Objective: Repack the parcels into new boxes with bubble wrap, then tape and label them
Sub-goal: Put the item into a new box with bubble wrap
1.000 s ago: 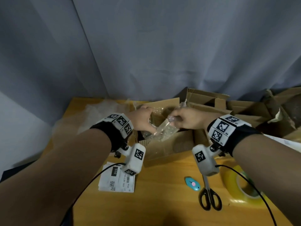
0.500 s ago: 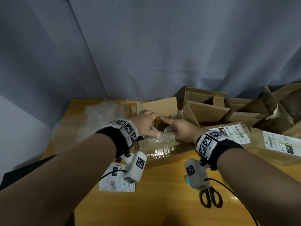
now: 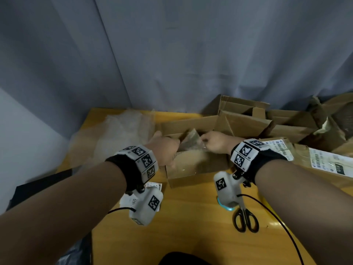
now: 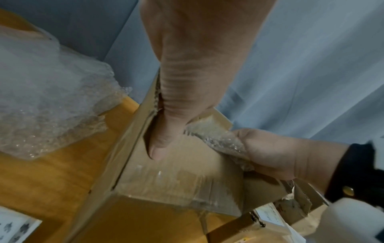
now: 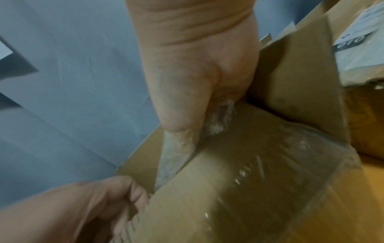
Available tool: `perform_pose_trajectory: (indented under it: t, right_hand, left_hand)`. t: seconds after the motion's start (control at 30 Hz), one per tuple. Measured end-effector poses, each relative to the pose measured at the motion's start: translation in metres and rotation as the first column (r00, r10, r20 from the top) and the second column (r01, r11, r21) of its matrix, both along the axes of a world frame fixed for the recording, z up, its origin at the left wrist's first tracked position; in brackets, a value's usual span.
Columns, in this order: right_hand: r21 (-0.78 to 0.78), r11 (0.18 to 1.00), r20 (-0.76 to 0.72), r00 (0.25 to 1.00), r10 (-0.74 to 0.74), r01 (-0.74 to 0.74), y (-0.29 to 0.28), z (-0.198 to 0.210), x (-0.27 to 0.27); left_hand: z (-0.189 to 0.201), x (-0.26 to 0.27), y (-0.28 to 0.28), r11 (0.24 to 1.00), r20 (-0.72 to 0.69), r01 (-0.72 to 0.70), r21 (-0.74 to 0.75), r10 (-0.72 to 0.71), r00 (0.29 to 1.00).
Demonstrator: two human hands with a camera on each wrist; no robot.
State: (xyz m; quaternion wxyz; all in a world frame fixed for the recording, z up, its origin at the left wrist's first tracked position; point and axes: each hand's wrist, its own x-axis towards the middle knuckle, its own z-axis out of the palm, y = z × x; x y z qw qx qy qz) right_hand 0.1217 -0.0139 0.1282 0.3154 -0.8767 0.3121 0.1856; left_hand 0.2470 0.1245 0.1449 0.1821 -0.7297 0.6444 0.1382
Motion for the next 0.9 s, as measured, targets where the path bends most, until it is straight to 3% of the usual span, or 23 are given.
perform_pose_trajectory:
  t: [0.1, 0.23, 0.33, 0.43, 0.6, 0.7, 0.83, 0.9]
  right_hand:
    - [0.04, 0.994, 0.049, 0.993, -0.106, 0.104, 0.005, 0.008, -0.006]
    - [0.242, 0.935, 0.101, 0.952, -0.289, 0.258, 0.016, 0.037, -0.014]
    - [0.196, 0.98, 0.048, 0.999, -0.025, 0.015, 0.023, 0.057, -0.016]
    - [0.18, 0.968, -0.173, 0.963, 0.208, -0.177, 0.032, 0.054, -0.018]
    - [0.215, 0.944, -0.333, 0.89, 0.311, -0.249, 0.046, 0.041, -0.03]
    - [0.241, 0.953, -0.326, 0.909, 0.26, -0.186, 0.047, 0.044, -0.035]
    - [-0.101, 0.982, -0.094, 0.984, 0.152, -0.161, 0.044, 0.053, -0.03]
    - [-0.331, 0.931, -0.059, 0.988, 0.141, -0.152, 0.041, 0.053, -0.02]
  left_hand:
    - [0.006, -0.005, 0.01, 0.995, 0.016, 0.079, -0.062, -0.078, 0.997]
    - [0.012, -0.006, 0.029, 0.972, -0.204, 0.228, -0.054, -0.234, 0.951]
    - [0.013, -0.008, 0.038, 0.955, -0.245, 0.28, 0.094, -0.25, 0.937]
    - [0.016, -0.01, 0.041, 0.974, -0.276, 0.184, 0.129, -0.142, 0.95]
    - [0.005, -0.019, 0.043, 0.96, -0.054, 0.233, 0.153, -0.227, 0.972]
    - [-0.006, -0.027, 0.042, 0.962, 0.047, 0.235, 0.137, -0.243, 0.969]
    - [-0.012, -0.032, 0.039, 0.982, 0.052, 0.184, 0.037, -0.186, 0.981]
    - [-0.013, -0.036, 0.04, 0.981, 0.047, 0.194, -0.023, -0.192, 0.98]
